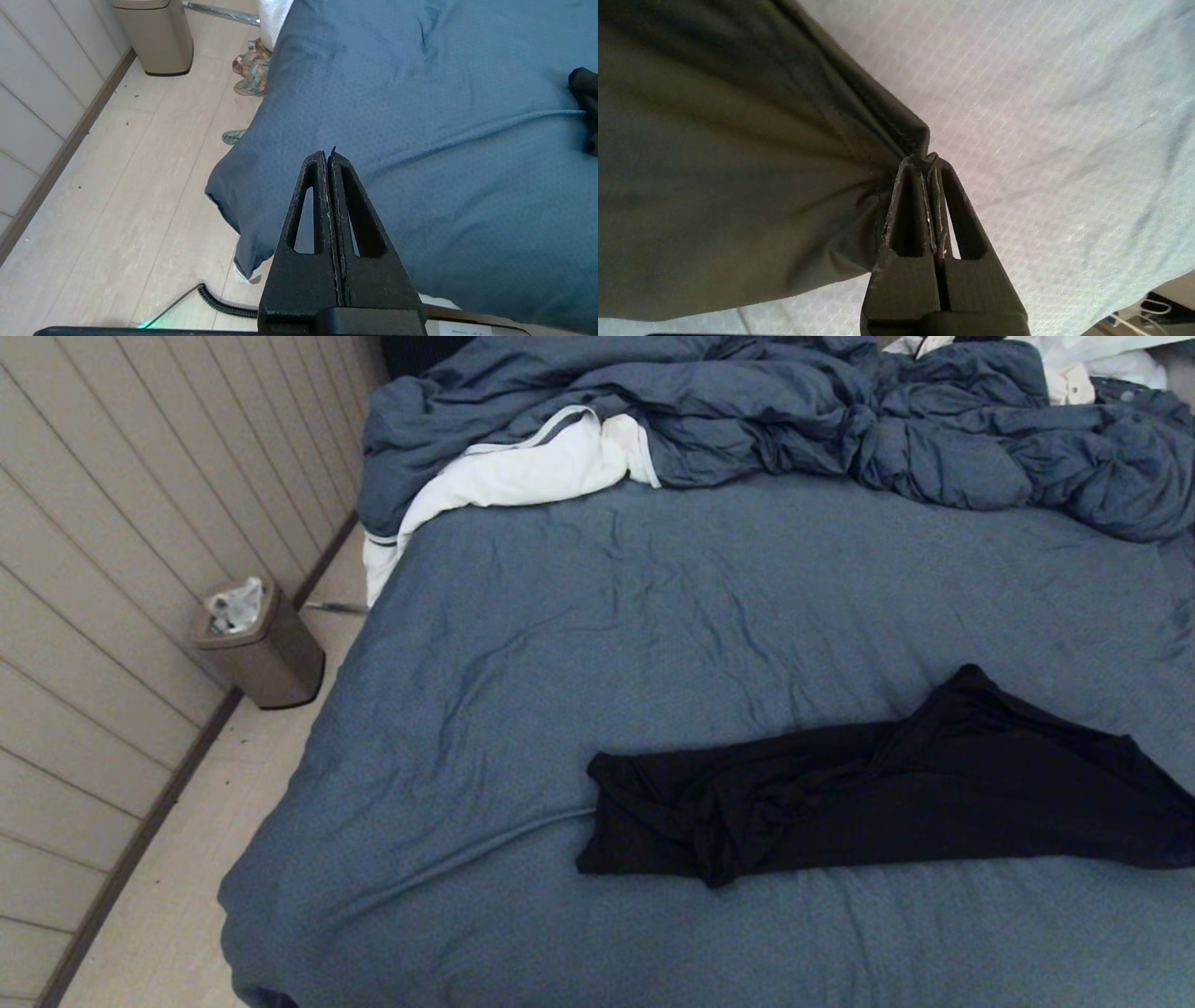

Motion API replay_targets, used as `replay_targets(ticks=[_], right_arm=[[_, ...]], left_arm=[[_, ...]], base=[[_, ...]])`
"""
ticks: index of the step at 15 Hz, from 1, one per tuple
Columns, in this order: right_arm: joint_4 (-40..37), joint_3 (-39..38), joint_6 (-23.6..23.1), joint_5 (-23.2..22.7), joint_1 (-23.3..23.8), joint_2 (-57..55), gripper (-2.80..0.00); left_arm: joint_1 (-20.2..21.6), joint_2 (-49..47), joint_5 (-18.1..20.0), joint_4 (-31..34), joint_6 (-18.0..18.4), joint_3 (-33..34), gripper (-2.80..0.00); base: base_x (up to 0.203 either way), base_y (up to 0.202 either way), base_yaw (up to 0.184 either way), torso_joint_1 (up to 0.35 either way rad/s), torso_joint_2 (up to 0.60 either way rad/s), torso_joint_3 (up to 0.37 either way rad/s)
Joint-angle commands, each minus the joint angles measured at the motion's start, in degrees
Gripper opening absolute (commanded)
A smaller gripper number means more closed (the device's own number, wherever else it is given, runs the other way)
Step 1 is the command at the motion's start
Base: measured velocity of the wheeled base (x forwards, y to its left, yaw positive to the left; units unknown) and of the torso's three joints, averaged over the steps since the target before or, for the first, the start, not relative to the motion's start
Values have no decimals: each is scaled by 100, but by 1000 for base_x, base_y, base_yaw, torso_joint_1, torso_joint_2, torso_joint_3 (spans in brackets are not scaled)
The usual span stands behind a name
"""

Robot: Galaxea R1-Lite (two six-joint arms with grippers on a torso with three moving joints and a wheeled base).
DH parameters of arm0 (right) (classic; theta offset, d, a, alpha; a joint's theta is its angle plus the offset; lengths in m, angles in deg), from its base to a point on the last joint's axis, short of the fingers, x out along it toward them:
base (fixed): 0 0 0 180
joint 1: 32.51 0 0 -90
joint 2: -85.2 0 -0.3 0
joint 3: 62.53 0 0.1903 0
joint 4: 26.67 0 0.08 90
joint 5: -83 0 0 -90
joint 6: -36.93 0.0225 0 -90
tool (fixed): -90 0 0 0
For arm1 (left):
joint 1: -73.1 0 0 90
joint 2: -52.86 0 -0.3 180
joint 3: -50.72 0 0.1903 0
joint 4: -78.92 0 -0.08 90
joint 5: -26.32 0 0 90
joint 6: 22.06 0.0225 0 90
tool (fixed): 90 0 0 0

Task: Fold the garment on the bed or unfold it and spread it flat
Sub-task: Unford the black T-shirt

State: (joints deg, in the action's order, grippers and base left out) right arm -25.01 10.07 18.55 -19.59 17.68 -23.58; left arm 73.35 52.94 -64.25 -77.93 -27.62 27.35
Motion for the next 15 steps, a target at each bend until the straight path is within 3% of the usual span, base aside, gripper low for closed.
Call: replay_targets(ticks=[1, 8, 12, 15], right_arm=[[20, -69, -7, -84, 31, 20, 0], [-49, 42, 51, -648, 184, 528, 0], [-126, 209, 538, -1058, 142, 1121, 0], [-1277, 484, 890, -1759, -24, 1877, 0]], left_arm=[[2, -7, -4, -4, -7, 0, -280], [2, -7, -4, -4, -7, 0, -280], [2, -7, -4, -4, -7, 0, -280], [2, -7, 6, -3, 39, 0, -280]], base=[[0, 0, 0, 0, 0, 0], [0, 0, 0, 0, 0, 0], [0, 0, 0, 0, 0, 0], [0, 0, 0, 0, 0, 0]])
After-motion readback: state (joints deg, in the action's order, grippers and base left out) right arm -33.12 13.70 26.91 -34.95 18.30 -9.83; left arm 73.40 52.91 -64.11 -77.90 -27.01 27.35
